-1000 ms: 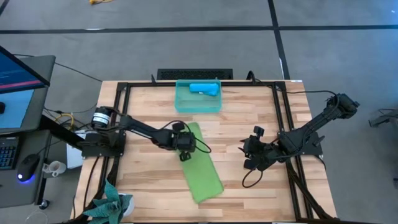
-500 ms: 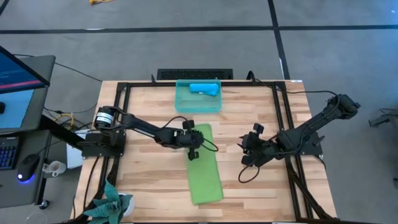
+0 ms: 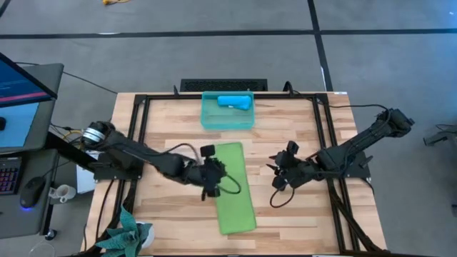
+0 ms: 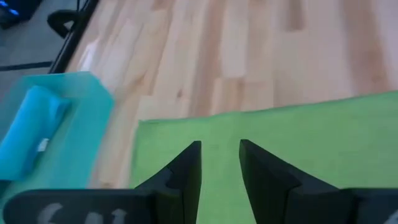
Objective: Roll microfiber towels into tight, uniform cylinder then place into a basket
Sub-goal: Fold the green microfiber cloth
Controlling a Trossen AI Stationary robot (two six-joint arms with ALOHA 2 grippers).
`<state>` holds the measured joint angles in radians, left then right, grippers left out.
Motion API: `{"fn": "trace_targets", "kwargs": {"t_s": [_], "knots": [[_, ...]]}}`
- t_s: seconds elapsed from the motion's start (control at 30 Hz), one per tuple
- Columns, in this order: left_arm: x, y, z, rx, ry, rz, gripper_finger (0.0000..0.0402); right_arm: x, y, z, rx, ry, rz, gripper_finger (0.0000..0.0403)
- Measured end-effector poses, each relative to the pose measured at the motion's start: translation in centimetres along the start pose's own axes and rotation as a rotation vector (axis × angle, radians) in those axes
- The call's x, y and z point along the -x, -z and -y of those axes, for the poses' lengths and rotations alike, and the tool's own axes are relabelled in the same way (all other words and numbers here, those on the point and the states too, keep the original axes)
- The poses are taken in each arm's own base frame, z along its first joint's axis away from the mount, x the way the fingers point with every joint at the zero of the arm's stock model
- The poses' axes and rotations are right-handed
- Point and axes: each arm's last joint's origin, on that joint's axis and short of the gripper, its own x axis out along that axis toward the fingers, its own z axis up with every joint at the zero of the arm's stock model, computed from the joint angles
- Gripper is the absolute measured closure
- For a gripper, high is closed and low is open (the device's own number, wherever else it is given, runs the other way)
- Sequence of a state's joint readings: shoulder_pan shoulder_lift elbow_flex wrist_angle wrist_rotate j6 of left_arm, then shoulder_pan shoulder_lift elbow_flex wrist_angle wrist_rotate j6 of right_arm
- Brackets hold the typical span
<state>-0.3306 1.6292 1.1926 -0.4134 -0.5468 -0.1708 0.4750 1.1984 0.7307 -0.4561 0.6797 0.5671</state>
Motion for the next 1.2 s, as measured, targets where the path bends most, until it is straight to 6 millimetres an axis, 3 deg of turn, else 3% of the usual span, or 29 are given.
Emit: {"fn": "trace_targets", "kwargs": {"t_s": [0.13,0.27,0.33,0.53,0.7,0.9,1.03,1.2], "knots": [[1.1,0.9,1.4,0.042,0.026,0.026,0.0299,-0.4,-0.8,0.2,-0.060,-0.003,0.043,0.0238],[-0.1,2.9,2.5,0.082,0.013,0.063,0.0299,-1.6,-1.1,0.1,-0.092,0.020,0.053,0.0239],[-0.9,3.5,2.2,0.073,-0.005,0.092,0.0299,-2.7,-1.2,-0.1,-0.107,0.035,0.054,0.0240],[-2.3,1.8,-1.1,0.189,0.120,0.156,0.0299,-7.0,-1.1,0.2,-0.039,0.109,0.020,0.0241],[-3.0,2.8,-2.5,0.221,0.093,0.041,0.0299,-9.5,-2.1,0.1,-0.093,-0.043,-0.044,0.0241],[-3.1,4.5,-3.1,0.321,0.015,-0.128,0.0299,-12.0,-1.5,-0.9,-0.088,-0.078,-0.059,0.0241],[-3.2,5.1,-3.1,0.339,0.009,-0.148,0.0299,-14.0,-0.8,-1.3,-0.092,-0.129,-0.069,0.0249],[-3.4,5.8,-3.1,0.336,0.003,-0.169,0.0299,-15.9,-0.2,-1.1,-0.095,-0.202,-0.092,0.0303]]}}
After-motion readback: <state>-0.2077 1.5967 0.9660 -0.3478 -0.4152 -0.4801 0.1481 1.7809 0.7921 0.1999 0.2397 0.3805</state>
